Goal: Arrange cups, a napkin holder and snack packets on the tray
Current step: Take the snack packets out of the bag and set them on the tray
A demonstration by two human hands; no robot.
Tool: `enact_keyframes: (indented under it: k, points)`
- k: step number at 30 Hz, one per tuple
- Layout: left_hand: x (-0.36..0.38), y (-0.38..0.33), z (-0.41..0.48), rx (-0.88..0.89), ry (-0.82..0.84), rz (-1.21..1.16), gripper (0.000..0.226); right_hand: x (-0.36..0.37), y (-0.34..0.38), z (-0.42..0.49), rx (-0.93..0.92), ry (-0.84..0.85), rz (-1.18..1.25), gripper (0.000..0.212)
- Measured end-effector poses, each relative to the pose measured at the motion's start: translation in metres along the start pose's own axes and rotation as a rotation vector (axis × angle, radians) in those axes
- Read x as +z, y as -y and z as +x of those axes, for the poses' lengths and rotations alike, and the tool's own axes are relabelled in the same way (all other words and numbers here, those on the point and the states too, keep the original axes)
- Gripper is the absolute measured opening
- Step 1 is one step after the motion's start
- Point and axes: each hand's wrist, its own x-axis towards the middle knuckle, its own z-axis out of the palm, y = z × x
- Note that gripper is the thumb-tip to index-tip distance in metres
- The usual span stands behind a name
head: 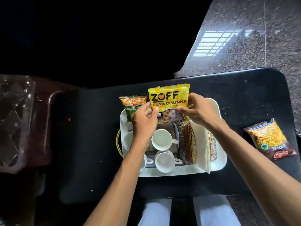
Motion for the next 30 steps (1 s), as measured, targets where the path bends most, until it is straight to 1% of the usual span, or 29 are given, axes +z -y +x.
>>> enact_keyframes:
  k: [4,8,12,14,16,17,18,20,23,24,26,28,30]
  points:
    - [0.004,0.004,-0.001,-0.039,0.030,-0.002,0.058,0.002,0.002,0.000,0.012,-0.010,-0.030,0.039]
    - [0.003,0.002,-0.006,-0.091,0.000,-0.124,0.052,-0.002,0.000,0.002,0.023,-0.023,-0.042,0.035]
    - [0.007,-0.006,-0.019,-0.091,-0.038,-0.160,0.046,-0.013,-0.007,-0.003,0.026,-0.027,-0.035,0.047]
    - [0.014,-0.013,-0.030,-0.055,-0.092,-0.143,0.044,-0.026,-0.015,-0.012,0.014,-0.073,0.008,0.047]
    - [0.026,-0.024,-0.044,0.010,-0.142,-0.135,0.041,-0.045,-0.030,-0.028,-0.013,-0.172,0.081,0.038]
    - [0.034,-0.030,-0.052,0.047,-0.139,-0.133,0.039,-0.056,-0.041,-0.039,-0.026,-0.229,0.107,0.033]
    - [0.045,-0.036,-0.060,0.079,-0.108,-0.131,0.036,-0.067,-0.053,-0.051,-0.033,-0.285,0.128,0.028]
    - [0.075,-0.048,-0.077,0.133,0.009,-0.099,0.030,-0.088,-0.082,-0.076,-0.009,-0.387,0.146,0.022]
    - [0.135,-0.059,-0.102,0.179,0.234,0.001,0.025,-0.118,-0.136,-0.109,0.123,-0.472,0.086,0.019]
    - [0.157,-0.059,-0.109,0.165,0.310,0.028,0.027,-0.127,-0.155,-0.118,0.168,-0.467,0.014,0.021]
    - [0.198,-0.054,-0.120,0.112,0.433,0.102,0.030,-0.139,-0.190,-0.129,0.224,-0.412,-0.164,0.032]
    - [0.230,-0.045,-0.125,0.068,0.479,0.181,0.032,-0.145,-0.215,-0.134,0.279,-0.327,-0.241,0.048]
    - [0.253,-0.035,-0.128,0.036,0.463,0.238,0.034,-0.147,-0.229,-0.136,0.334,-0.254,-0.229,0.064]
